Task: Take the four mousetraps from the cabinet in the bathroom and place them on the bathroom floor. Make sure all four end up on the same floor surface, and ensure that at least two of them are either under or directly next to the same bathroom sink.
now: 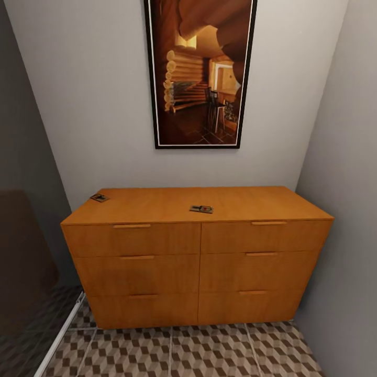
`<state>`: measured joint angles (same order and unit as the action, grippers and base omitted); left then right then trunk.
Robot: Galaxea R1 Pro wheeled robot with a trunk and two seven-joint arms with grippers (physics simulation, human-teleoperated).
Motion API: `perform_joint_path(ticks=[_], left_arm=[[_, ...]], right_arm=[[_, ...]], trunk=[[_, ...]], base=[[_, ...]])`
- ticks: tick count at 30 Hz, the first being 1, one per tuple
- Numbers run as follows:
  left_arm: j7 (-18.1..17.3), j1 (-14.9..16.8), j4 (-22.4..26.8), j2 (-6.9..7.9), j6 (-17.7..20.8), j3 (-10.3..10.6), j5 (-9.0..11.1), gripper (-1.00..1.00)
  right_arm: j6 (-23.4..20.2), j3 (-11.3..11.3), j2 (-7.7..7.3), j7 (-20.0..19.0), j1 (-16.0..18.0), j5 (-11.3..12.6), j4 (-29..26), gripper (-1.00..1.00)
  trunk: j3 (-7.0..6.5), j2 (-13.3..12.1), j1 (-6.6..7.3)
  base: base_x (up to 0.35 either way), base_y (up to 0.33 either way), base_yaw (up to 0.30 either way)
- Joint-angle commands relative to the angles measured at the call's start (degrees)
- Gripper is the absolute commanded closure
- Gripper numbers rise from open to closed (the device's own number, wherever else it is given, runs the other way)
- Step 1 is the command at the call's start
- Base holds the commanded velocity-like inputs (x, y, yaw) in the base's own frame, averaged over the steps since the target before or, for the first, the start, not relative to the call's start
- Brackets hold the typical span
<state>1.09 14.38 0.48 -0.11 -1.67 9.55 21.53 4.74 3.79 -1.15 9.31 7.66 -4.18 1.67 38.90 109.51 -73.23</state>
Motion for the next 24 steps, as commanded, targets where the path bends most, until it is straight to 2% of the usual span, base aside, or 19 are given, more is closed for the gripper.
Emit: perform_joint_path(ticks=[1, 24], left_arm=[[0.12, 0.03, -0.04, -0.04, -0.14, 0.47, 0.45, -1.0], [0.05, 0.03, -0.04, -0.15, 0.26, 0.38, 0.46, -1.0]], right_arm=[[0.18, 0.34, 0.01, 0.28, 0.07, -0.43, 0.18, -1.0], [0.18, 0.34, 0.01, 0.28, 0.07, -0.47, 0.18, -1.0]], trunk=[[0.05, 0.02, 0.01], [0.05, 0.02, 0.01]], base=[[0.008, 0.0, 0.0], [0.001, 0.0, 0.0]])
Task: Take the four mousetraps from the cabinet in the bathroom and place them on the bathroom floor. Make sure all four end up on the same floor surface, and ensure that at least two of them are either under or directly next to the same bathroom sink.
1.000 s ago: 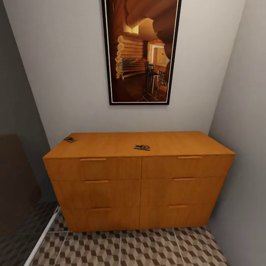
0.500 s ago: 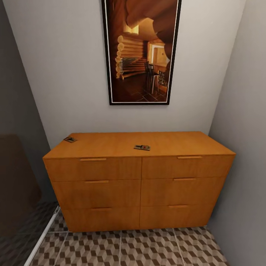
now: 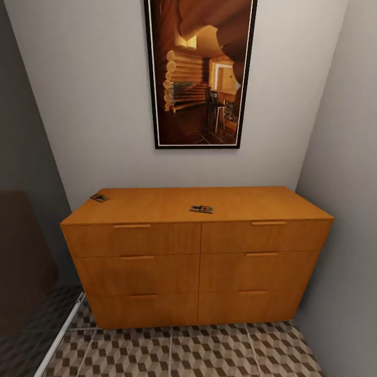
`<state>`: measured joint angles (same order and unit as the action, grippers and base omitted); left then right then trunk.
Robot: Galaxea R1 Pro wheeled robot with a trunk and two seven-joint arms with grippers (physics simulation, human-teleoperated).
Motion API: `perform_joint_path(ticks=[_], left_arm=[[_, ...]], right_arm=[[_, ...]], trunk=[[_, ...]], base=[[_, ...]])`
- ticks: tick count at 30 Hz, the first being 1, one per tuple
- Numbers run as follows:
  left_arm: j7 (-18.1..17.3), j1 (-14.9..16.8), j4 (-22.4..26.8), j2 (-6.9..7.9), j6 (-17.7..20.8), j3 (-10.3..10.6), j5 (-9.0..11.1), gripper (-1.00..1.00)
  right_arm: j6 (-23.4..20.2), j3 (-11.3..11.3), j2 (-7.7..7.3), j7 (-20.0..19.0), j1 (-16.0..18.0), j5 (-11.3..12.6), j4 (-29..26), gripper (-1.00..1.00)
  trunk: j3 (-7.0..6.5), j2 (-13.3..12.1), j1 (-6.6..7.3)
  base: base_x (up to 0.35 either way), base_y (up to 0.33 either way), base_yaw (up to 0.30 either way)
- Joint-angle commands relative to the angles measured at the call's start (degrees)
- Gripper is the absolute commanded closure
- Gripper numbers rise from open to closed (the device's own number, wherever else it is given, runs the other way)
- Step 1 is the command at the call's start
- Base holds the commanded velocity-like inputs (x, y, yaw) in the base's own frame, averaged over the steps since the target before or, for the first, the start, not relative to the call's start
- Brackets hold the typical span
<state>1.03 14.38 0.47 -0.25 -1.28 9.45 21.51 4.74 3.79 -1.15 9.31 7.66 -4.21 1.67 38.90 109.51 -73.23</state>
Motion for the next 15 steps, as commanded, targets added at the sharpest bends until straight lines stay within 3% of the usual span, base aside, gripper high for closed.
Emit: perform_joint_path(ticks=[1, 15], left_arm=[[0.11, 0.03, -0.03, -0.01, -0.13, 0.49, 0.48, -1.0], [0.07, 0.03, -0.03, -0.01, 0.0, 0.48, 0.55, -1.0]], right_arm=[[0.18, 0.34, 0.01, 0.28, 0.07, -0.44, 0.18, -1.0], [0.18, 0.34, 0.01, 0.27, 0.07, -0.44, 0.18, -1.0]], trunk=[[0.05, 0.02, 0.01], [-2.28, -5.19, 2.86]], base=[[0.0, 0.0, 0.0], [0.0, 0.0, 0.0]])
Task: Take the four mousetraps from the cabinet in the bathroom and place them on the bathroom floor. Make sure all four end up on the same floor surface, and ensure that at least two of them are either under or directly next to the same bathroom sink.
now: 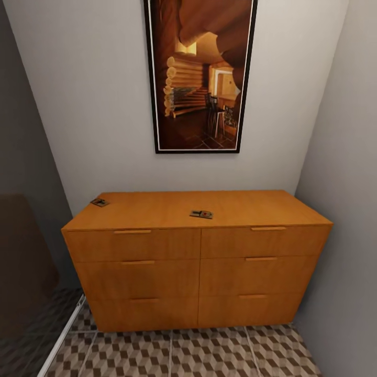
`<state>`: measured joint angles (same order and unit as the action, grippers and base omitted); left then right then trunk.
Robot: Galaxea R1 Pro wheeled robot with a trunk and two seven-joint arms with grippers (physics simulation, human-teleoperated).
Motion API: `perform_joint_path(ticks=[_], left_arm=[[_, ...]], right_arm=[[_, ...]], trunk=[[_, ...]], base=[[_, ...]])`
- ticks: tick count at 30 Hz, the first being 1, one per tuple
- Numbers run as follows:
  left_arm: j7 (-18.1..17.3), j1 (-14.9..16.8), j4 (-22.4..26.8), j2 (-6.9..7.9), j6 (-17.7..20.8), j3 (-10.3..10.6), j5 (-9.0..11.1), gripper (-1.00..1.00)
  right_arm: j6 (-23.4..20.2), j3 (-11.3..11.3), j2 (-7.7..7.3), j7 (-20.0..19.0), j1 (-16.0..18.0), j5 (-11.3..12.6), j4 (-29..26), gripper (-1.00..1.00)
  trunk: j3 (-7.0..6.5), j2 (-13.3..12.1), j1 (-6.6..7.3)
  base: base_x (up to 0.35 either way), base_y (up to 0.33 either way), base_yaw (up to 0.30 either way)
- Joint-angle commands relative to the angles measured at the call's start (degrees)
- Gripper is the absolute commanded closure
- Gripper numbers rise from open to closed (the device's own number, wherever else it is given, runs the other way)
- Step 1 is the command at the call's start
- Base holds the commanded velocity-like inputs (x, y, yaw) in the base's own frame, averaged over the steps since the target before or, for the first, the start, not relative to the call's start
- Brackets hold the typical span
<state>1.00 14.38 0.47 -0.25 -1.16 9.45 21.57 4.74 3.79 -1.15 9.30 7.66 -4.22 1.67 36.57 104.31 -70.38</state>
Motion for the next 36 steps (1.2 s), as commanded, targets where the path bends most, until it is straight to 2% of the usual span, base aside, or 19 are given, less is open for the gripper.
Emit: perform_joint_path(ticks=[1, 36], left_arm=[[0.09, 0.03, -0.03, -0.01, -0.11, 0.49, 0.48, -1.0], [-0.18, 0.03, -0.03, 0.08, -0.1, 0.49, 0.49, -1.0]], right_arm=[[0.18, 0.34, 0.01, 0.28, 0.07, -0.44, 0.18, -1.0], [0.18, 0.34, 0.01, 0.28, 0.07, -0.44, 0.18, -1.0]], trunk=[[-0.13, -0.39, 0.23], [-6.41, -14.43, 7.92]], base=[[0.0, 0.0, 0.0], [0.0, 0.0, 0.0]])
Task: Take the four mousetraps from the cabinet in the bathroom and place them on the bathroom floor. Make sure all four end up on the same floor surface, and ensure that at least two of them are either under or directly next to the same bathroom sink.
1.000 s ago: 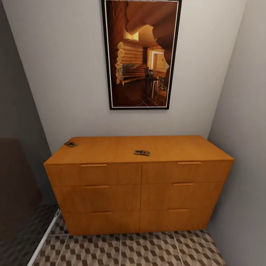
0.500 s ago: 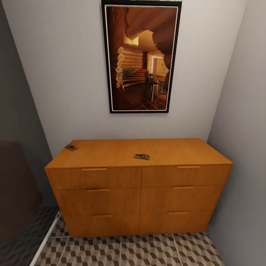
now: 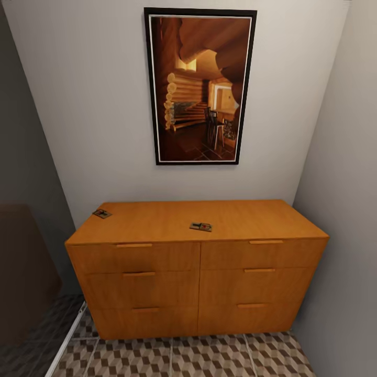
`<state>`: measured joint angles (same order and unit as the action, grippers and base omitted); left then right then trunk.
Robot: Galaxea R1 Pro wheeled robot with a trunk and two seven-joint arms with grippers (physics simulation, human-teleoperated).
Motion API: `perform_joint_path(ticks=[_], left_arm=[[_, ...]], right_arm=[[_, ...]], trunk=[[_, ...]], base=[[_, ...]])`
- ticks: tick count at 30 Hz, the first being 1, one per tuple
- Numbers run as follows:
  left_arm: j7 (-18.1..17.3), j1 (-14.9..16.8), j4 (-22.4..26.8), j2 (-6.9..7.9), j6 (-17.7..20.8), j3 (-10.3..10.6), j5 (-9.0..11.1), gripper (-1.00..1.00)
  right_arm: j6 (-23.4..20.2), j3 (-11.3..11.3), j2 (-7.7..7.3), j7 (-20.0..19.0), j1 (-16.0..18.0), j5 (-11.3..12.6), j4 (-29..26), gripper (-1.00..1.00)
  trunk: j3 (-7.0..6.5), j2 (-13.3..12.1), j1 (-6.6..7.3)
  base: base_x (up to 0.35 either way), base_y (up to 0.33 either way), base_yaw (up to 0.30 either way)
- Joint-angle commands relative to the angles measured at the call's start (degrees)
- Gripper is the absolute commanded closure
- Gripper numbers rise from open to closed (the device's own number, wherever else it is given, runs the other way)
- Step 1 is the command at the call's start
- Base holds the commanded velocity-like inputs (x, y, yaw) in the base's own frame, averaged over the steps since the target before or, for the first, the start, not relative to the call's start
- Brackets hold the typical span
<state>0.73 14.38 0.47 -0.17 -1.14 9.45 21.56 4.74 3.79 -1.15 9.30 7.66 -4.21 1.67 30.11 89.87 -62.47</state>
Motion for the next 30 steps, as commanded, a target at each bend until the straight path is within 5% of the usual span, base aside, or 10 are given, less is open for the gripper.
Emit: perform_joint_path(ticks=[1, 30], left_arm=[[0.07, 0.03, -0.03, -0.01, -0.13, 0.49, 0.5, -1.0], [-0.03, 0.03, -0.03, -0.01, -0.18, 0.52, 0.5, -1.0]], right_arm=[[0.18, 0.34, 0.01, 0.28, 0.07, -0.44, 0.18, -1.0], [0.18, 0.34, 0.01, 0.28, 0.07, -0.44, 0.18, -1.0]], trunk=[[-0.13, -0.39, 0.23], [-5.34, -12.02, 6.6]], base=[[0.0, 0.0, 0.0], [0.0, 0.0, 0.0]])
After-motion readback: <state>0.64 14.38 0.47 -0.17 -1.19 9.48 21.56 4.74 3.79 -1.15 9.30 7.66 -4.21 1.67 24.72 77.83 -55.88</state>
